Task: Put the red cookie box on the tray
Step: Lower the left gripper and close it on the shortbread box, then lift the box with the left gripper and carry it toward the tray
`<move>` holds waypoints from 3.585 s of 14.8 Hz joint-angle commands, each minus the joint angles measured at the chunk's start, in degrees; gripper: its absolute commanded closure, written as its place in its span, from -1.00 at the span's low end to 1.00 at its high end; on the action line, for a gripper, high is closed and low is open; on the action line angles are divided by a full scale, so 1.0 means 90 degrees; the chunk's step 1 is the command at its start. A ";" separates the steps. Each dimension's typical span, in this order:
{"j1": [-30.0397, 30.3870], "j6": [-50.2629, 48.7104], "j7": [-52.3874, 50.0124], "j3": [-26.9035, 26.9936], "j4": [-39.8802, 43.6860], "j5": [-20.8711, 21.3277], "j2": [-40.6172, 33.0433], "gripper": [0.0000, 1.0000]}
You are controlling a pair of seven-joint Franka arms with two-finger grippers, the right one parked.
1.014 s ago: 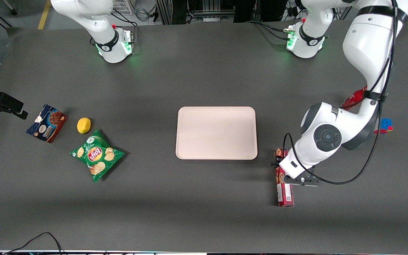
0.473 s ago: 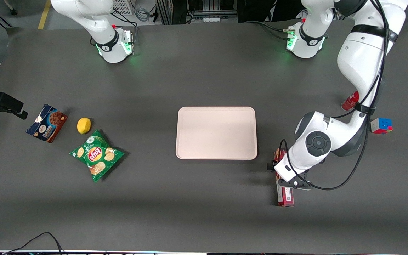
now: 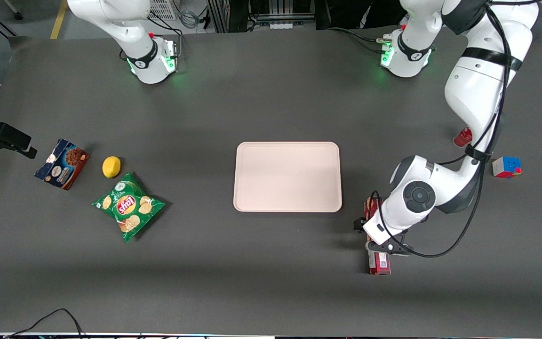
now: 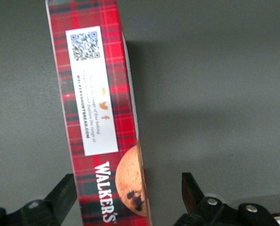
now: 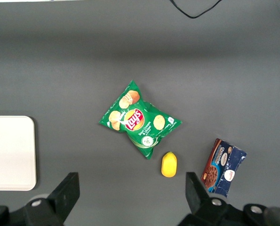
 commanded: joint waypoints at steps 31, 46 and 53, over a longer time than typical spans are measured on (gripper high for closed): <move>0.0106 -0.5847 0.0764 -0.0195 0.2505 -0.1881 -0.2289 1.00; 0.0047 -0.1692 -0.1543 -0.1229 -0.2345 -0.2294 -0.4202 1.00; -0.0021 0.0166 -0.2392 -0.1689 -0.3480 -0.1507 -0.3979 1.00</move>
